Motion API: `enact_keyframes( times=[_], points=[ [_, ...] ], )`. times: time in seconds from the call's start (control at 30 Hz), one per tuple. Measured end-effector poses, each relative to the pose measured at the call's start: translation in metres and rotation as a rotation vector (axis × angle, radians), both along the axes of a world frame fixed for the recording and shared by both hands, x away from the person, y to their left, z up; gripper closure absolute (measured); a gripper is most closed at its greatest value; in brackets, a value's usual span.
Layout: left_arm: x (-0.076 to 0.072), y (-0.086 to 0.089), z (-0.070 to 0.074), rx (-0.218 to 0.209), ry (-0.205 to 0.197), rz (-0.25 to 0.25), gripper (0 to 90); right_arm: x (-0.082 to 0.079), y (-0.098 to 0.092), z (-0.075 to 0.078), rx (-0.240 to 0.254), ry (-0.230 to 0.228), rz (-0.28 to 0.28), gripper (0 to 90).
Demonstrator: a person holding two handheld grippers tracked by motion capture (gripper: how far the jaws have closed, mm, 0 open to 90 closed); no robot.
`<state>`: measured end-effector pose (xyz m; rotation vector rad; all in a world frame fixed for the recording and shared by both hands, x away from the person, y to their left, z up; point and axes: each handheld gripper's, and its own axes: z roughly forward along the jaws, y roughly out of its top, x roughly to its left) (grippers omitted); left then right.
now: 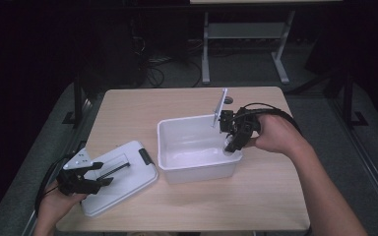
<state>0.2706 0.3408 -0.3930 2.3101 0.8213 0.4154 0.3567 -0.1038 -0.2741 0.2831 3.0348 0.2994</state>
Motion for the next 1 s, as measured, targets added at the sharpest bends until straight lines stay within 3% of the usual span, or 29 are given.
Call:
enact_keyframes(
  times=[0.6, 1.0],
  points=[
    [0.0, 0.002, -0.002, 0.008, 0.005, 0.007, 32.0, 0.01, 0.005, -0.013, -0.037, 0.02, -0.002, 59.7],
    [0.0, 0.002, -0.002, 0.009, 0.001, 0.007, 32.0, 0.013, 0.006, -0.032, -0.014, 0.045, -0.002, 59.7]
  ],
)
